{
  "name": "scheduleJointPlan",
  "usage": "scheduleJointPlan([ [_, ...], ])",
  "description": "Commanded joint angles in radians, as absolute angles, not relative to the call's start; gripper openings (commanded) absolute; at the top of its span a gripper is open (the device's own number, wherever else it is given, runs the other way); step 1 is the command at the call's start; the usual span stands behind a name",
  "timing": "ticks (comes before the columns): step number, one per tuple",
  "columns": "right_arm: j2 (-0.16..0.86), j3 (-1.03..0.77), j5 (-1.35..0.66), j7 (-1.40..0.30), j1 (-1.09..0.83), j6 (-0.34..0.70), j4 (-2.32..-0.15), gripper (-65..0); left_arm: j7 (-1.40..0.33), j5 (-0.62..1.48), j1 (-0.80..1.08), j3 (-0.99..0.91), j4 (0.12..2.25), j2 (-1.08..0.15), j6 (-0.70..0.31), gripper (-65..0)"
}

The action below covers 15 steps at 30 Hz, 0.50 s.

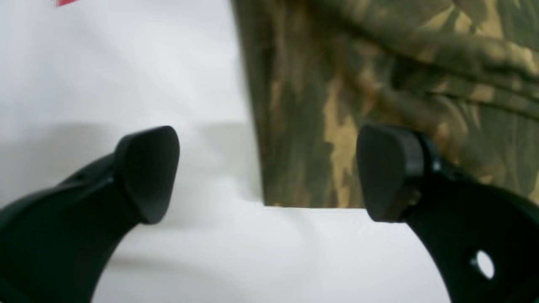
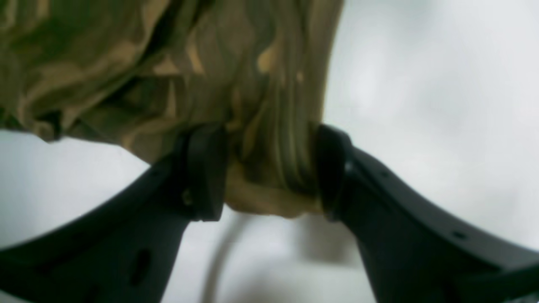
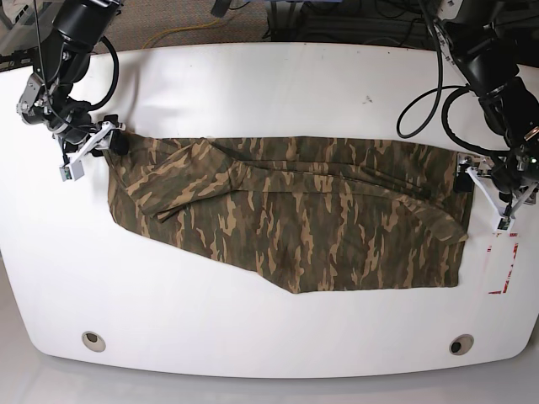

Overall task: Fold the T-shirt properly
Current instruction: 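Grasp the shirt's two end corners with both grippers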

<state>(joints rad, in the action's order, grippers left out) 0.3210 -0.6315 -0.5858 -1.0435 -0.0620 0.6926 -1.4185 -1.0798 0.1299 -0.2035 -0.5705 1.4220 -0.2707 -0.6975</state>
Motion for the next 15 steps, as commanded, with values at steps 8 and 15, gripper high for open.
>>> scheduleJointPlan([
  [8,0.375,-0.647,-0.651,-1.027,-0.064,0.698,-1.44,-33.0,-0.99,0.165,-0.153,-0.568,1.438,-0.315,-0.698,0.0],
  [15,0.383,-0.647,-0.647,-1.021,-0.065,0.698,-1.432,-33.0,-0.814,0.165,-0.042,-0.438,1.438,-0.358,-0.698,0.0],
])
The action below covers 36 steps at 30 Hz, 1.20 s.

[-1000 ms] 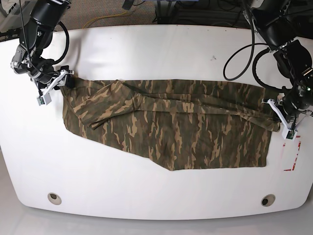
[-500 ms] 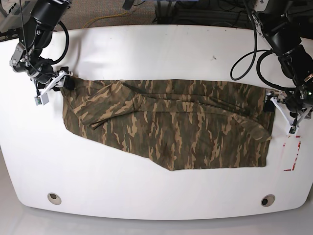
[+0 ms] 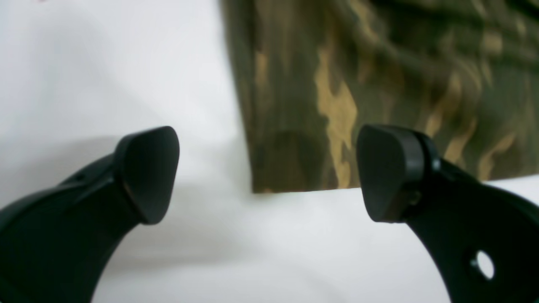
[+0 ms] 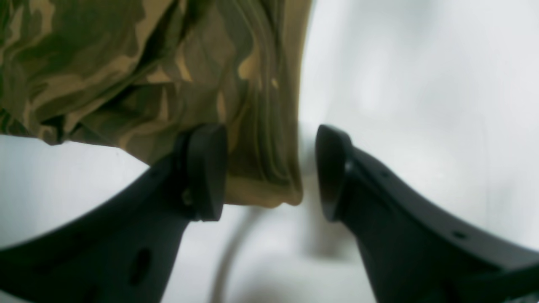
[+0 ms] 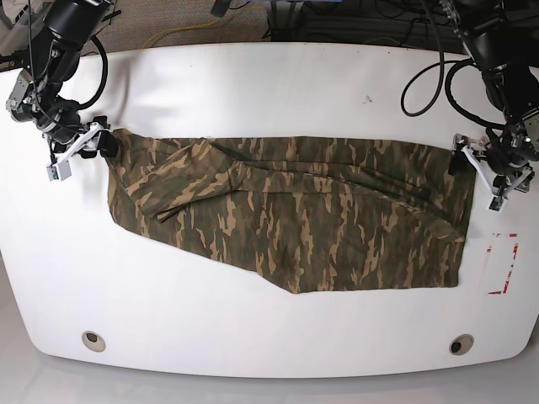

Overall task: Fold the T-shirt properly
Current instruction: 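Grasp the shirt's two end corners with both grippers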

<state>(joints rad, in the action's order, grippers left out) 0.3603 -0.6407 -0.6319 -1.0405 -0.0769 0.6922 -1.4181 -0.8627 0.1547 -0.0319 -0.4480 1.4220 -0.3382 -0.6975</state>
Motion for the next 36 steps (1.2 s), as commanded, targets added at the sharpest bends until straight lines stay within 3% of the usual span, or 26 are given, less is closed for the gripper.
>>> scheduleJointPlan([
  [1,0.383,-0.647,-0.647,-1.021,-0.065,0.698,-1.432,-33.0,-0.799,0.165,-0.031,-0.435,1.438,-0.358,-0.698,0.0],
  [27,0.332,-0.638,-0.553,-0.944,-0.044,0.698,-1.307,-33.8,-0.607,0.163,-0.041,-0.426,1.253,-0.355,-0.698,-1.9],
  [28,0.332,-0.638,-0.553,-0.944,-0.044,0.698,-1.307,-33.9,-0.607,0.163,-0.039,-0.426,1.253,-0.355,-0.698,-4.9],
  [31,0.331,-0.638,-0.553,-0.944,-0.044,0.698,-1.307,-40.7,-0.607,0.163,-0.039,-0.426,1.253,-0.354,-0.698,-24.9],
  [35,0.331,-0.638,-0.556,-0.944,-0.044,0.698,-1.307,-64.0,-0.618,0.163,-0.036,-0.427,1.257,-0.354,-0.698,-60.4],
  [36,0.332,-0.638,-0.559,-0.947,-0.044,0.698,-1.308,-65.0,-0.639,0.163,-0.028,-0.427,1.26,-0.355,-0.698,-65.0],
])
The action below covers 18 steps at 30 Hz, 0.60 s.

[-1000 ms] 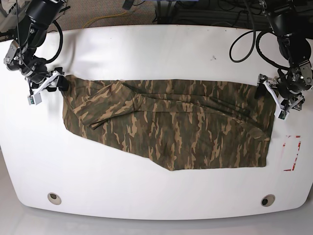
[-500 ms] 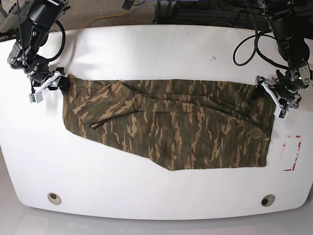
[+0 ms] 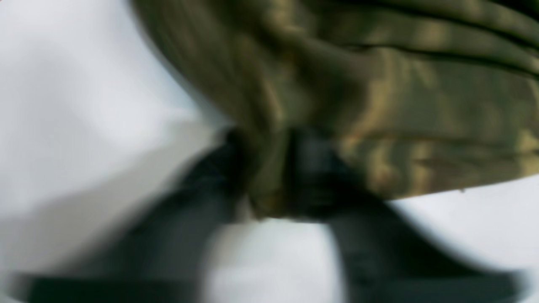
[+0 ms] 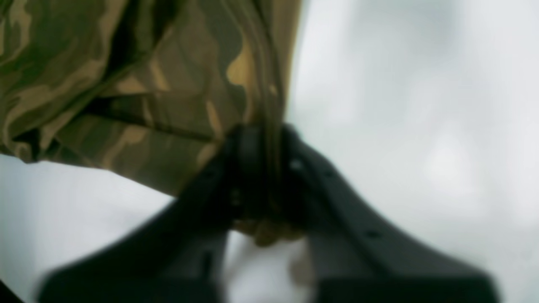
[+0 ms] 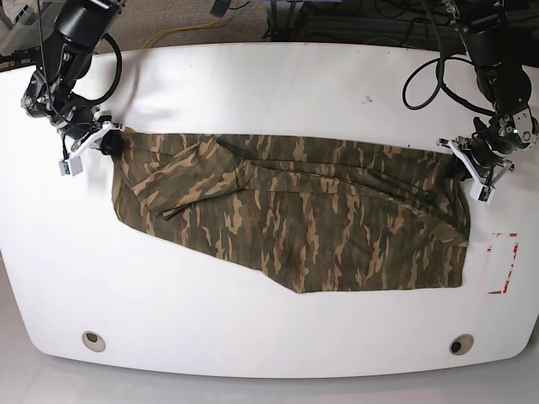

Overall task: Fold the T-shirt properly
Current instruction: 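Grasp the shirt's two end corners with both grippers, then lift the shirt ends and pull them away from the table edge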

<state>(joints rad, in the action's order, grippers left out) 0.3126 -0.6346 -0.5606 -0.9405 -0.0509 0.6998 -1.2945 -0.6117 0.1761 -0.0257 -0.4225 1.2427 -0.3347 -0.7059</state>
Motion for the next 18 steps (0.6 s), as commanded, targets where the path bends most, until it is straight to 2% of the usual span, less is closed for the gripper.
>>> scheduleJointPlan([
  [1,0.335,-0.638,-0.559,-0.949,-0.045,0.698,-1.31,-65.0,-0.662,0.163,-0.019,-0.427,1.262,-0.357,-0.698,-65.0],
  [6,0.349,-0.648,-0.561,-0.975,-0.081,0.698,-1.382,-65.0,-0.766,0.166,0.071,-0.446,1.414,-0.357,-0.698,-62.8],
  [12,0.36,-0.696,-0.562,-1.027,-0.156,0.698,-1.497,-65.0,-0.769,0.168,0.272,-0.447,1.624,-0.349,-0.698,-62.5],
  [18,0.367,-0.76,-0.561,-1.05,-0.214,0.698,-1.52,-65.0,-0.769,0.17,0.414,-0.447,1.75,-0.332,-0.698,-62.4],
])
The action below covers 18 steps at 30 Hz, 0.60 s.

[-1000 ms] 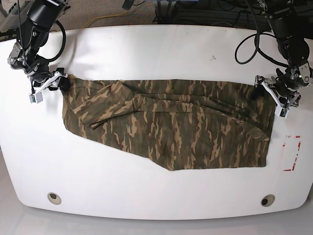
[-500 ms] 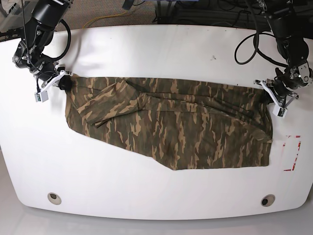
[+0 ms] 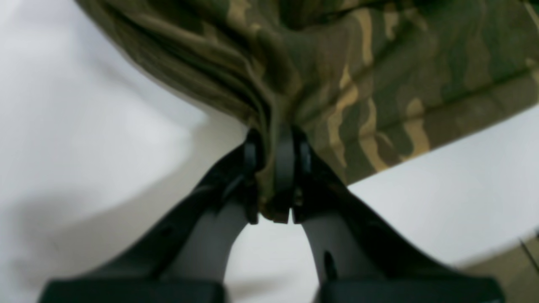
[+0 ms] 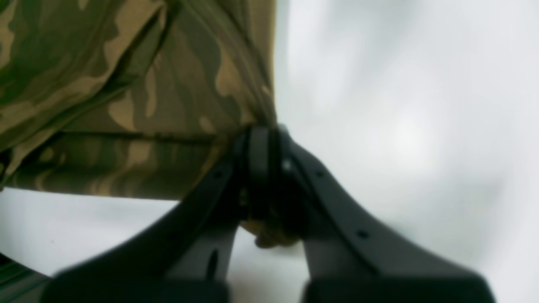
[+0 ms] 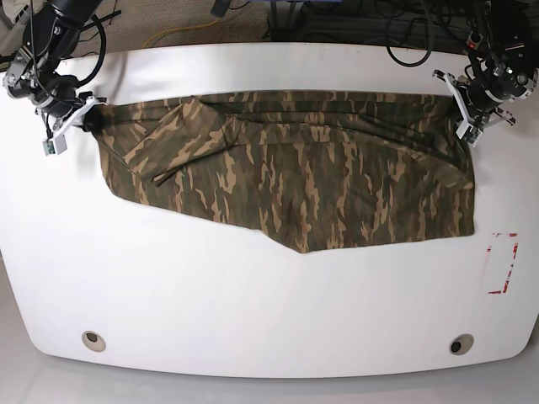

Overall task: Fold the T-shirt properly
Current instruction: 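Lift the shirt ends and pull them away from the table edge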

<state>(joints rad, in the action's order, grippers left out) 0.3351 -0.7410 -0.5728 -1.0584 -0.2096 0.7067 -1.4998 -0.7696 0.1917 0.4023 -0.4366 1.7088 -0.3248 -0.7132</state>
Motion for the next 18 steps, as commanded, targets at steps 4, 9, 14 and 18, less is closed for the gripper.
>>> scheduleJointPlan([
  [4,0.369,-0.765,-0.561,-1.053,-0.257,0.698,-1.523,-65.0,-0.769,0.166,0.483,-0.447,1.801,-0.326,-0.698,-61.5],
  [9,0.369,-0.765,-0.561,-1.053,-0.295,0.698,-1.524,-62.8,-0.769,0.168,0.519,-0.446,1.808,-0.323,-0.698,-42.9],
  [14,0.364,-0.768,-0.562,-1.053,-0.315,0.698,-1.573,-38.0,-0.771,0.171,0.529,-0.449,1.808,-0.328,-0.698,-12.2],
  [18,0.351,-0.797,-0.564,-1.058,-0.348,0.698,-1.709,-26.5,-0.771,0.173,0.529,-0.45,1.839,-0.329,-0.698,-11.3],
])
